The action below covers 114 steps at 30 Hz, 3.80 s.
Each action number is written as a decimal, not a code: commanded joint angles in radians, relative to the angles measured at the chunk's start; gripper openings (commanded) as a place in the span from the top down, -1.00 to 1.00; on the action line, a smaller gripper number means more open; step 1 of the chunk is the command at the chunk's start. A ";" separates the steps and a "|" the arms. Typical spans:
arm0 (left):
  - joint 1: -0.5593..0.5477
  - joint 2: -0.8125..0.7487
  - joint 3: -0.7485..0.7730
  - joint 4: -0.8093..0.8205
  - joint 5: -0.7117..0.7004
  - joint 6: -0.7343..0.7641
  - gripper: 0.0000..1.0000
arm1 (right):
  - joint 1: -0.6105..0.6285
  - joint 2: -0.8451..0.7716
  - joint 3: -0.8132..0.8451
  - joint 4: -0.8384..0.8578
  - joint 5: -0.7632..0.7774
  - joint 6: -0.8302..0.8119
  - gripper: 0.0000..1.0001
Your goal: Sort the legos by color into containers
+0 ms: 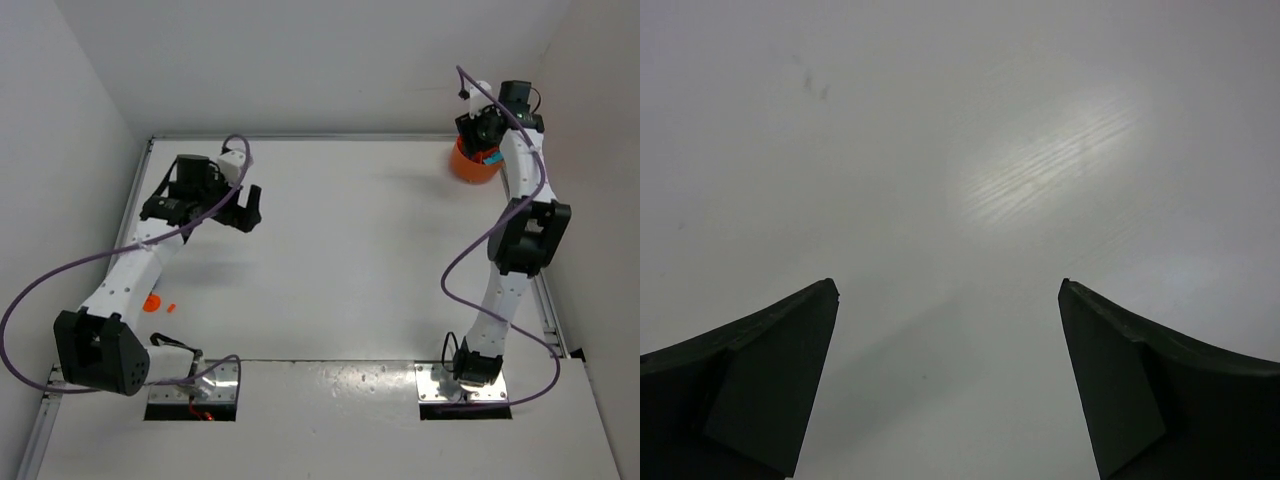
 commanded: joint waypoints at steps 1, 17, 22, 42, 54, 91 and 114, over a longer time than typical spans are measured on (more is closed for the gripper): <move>0.081 -0.047 0.053 -0.035 -0.130 -0.030 -0.98 | 0.023 -0.194 -0.078 -0.001 -0.165 0.087 -0.08; 0.644 0.164 0.053 -0.125 -0.245 0.377 -0.33 | 0.102 -0.498 -0.580 0.134 -0.467 0.406 0.03; 0.708 0.235 0.053 -0.162 -0.202 0.538 -0.30 | 0.125 -0.507 -0.608 0.143 -0.468 0.427 0.03; 0.803 0.542 0.104 -0.199 -0.145 0.766 -0.39 | 0.154 -0.536 -0.668 0.153 -0.429 0.427 0.03; 0.803 0.603 0.113 -0.190 -0.155 0.766 -0.08 | 0.154 -0.536 -0.668 0.143 -0.429 0.417 0.03; -0.270 0.042 0.011 0.051 0.146 0.089 0.47 | 0.481 -0.558 -0.967 0.644 -0.850 1.244 -0.09; -0.418 0.085 0.042 0.063 0.068 0.080 0.47 | 0.724 -0.358 -0.830 0.680 -0.811 1.305 -0.09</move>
